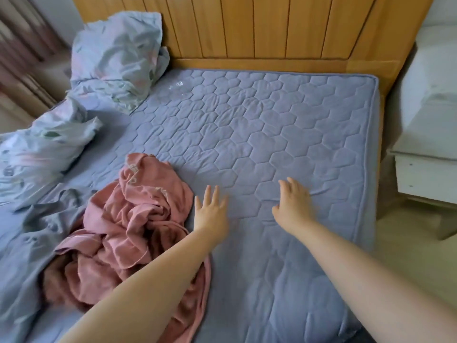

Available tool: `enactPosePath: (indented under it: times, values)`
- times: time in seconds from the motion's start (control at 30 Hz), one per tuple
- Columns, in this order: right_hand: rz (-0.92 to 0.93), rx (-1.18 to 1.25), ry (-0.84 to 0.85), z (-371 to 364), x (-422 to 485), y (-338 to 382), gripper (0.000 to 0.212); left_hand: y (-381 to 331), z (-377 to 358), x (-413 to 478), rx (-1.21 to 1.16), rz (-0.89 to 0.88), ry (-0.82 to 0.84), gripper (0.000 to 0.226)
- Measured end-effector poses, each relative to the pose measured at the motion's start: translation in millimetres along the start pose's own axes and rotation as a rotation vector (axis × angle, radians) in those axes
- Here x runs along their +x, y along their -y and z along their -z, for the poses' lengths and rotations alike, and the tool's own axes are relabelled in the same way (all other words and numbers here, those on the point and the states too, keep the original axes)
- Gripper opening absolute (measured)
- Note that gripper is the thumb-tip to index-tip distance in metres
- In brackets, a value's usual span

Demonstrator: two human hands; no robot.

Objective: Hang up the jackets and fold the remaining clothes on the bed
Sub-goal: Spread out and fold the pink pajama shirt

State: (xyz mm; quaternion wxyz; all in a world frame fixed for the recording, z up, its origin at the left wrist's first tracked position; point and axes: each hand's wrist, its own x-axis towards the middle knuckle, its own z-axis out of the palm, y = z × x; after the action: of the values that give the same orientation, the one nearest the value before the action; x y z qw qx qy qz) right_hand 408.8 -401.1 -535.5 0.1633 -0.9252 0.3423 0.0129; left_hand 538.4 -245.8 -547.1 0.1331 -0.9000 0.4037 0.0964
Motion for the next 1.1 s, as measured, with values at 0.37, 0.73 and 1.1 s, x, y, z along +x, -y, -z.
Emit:
enactPosePath:
  times: [0.37,0.73,1.1]
  values:
    - [0.096,0.014,0.012,-33.7,-19.3,100.6,0.072,147.4,-35.3,-47.5,-0.197,0.366,-0.156,0.107]
    - [0.022,0.152,-0.013,-37.5,-39.9,89.2,0.066,142.6,-9.9,-22.4,-0.855,0.251,-0.204,0.014]
    - [-0.346,0.975,-0.172,-1.5,-24.4,57.4,0.064,58.5,70.3,4.3,-1.416,-0.199,-0.003,0.069]
